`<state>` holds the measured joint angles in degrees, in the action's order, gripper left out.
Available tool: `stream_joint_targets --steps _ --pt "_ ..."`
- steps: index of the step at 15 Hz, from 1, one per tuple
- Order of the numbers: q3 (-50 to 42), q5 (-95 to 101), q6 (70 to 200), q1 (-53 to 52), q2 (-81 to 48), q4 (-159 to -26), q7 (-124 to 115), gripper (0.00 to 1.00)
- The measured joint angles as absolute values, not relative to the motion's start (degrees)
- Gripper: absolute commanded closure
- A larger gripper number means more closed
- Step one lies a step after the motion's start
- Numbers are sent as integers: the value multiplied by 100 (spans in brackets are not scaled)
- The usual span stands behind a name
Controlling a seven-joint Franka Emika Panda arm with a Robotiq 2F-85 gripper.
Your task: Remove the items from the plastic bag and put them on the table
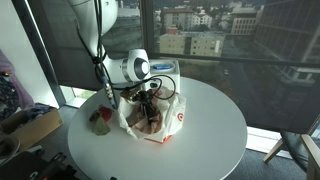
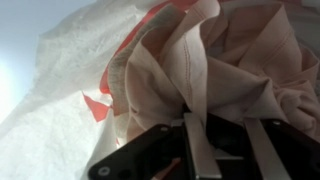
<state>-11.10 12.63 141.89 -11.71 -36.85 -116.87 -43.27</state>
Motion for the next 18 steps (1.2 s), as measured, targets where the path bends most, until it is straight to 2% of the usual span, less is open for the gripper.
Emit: stream_joint_targets --steps 8,11,14,18 --pt "-1091 2211 10877 -1544 -2497 -10936 -4332 89" --pt "-871 2542 10043 -1532 -2124 -10500 -4307 88" --pt "-585 2372 10168 -1350 -2027 -10463 -4266 88" --pt "-481 1937 11452 -943 -2243 -11148 -4384 89"
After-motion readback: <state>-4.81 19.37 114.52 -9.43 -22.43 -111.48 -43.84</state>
